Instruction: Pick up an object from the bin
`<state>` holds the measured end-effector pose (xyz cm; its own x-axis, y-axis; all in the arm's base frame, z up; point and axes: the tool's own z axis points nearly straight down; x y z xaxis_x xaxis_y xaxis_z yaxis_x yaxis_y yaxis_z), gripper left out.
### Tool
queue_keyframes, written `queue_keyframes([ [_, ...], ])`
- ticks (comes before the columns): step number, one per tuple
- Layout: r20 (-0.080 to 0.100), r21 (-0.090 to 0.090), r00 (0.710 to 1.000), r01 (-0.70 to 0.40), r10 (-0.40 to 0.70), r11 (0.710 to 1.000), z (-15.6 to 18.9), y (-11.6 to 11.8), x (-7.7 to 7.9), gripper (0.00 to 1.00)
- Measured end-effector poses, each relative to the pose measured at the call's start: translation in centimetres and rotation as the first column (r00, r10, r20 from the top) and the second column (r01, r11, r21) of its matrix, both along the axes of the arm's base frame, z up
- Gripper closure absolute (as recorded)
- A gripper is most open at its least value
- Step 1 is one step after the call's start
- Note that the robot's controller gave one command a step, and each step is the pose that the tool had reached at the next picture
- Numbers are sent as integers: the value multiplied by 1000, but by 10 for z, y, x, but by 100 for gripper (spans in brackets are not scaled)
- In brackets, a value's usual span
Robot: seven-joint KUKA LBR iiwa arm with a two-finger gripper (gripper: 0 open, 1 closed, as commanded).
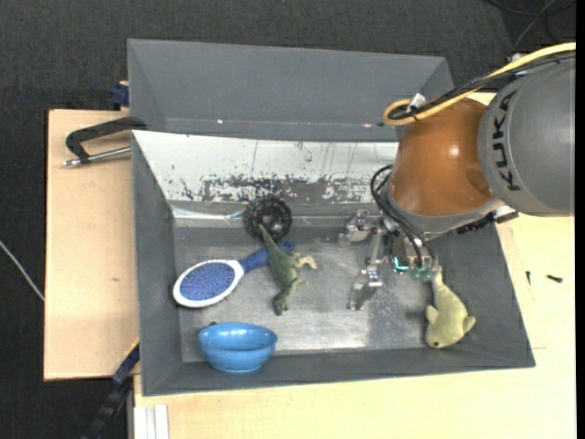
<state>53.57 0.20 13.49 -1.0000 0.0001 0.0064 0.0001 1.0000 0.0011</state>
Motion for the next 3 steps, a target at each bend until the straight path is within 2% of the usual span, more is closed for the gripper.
queue_keyframes([
  [1,13,-3,999,-52,52,999,-64,61,27,0],
  [2,20,0,999,-51,51,999,-60,61,28,100],
  [3,18,-4,923,-384,384,923,71,51,18,100],
])
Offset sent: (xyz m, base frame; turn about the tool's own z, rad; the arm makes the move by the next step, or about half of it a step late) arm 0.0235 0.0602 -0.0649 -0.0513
